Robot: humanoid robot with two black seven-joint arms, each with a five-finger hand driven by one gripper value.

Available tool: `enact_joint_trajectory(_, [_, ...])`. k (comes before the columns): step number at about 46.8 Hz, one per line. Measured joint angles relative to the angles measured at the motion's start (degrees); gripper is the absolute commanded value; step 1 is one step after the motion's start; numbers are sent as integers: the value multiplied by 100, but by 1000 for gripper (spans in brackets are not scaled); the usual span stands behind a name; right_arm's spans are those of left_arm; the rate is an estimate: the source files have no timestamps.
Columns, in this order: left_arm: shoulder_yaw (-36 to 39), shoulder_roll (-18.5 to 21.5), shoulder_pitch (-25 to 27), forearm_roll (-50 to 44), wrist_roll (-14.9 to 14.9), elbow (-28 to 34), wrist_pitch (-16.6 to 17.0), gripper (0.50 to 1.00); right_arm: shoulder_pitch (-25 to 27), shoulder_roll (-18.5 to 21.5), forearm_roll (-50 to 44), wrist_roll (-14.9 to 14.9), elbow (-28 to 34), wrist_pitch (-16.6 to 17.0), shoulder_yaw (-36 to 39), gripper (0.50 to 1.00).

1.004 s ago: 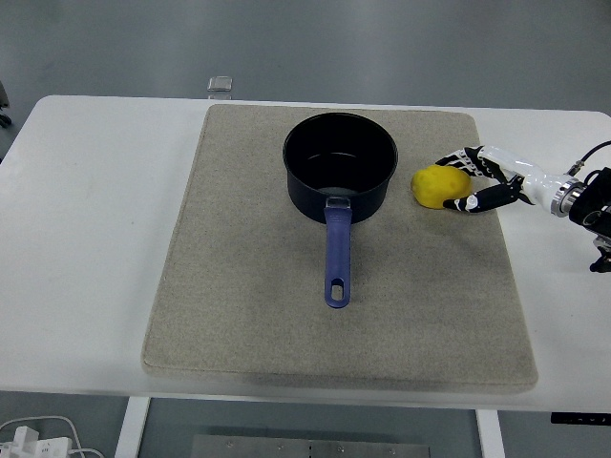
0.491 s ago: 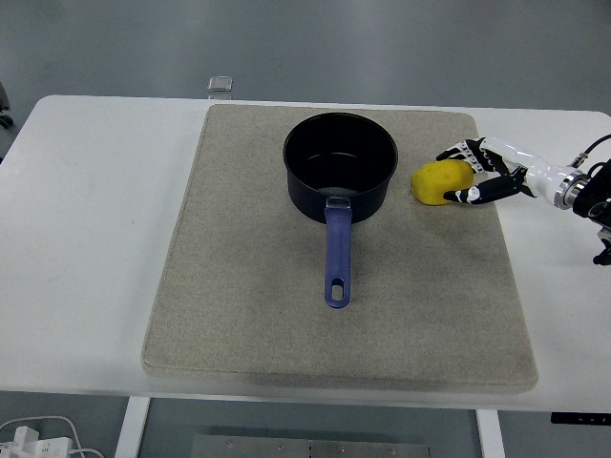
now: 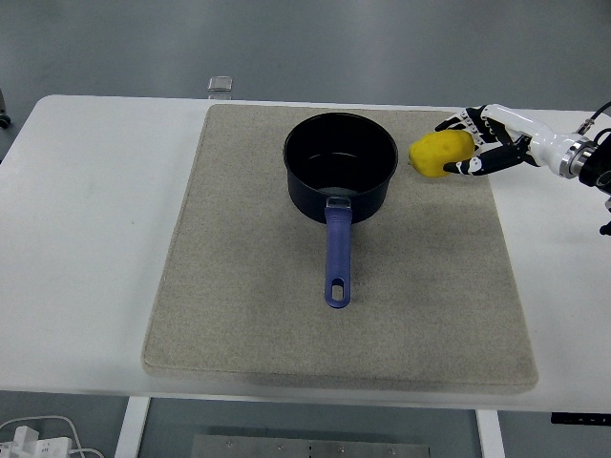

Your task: Put the potato in the blue pot

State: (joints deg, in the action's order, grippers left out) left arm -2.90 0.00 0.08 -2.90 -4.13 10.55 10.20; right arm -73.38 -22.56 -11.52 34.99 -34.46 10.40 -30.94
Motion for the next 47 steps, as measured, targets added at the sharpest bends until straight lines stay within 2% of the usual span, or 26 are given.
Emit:
enact_joint_trajectory(14, [0, 0, 0, 0, 1, -1, 0, 994, -445, 55, -13, 1, 0, 248, -12, 500])
enact_joint_trajectory(24, [0, 0, 0, 0, 1, -1, 0, 994, -708, 130, -16, 1, 0, 303, -37, 500])
enact_joint_trajectory(47, [0, 0, -1, 0, 0, 0, 0, 994, -880, 870, -7, 1, 0, 239, 18, 500])
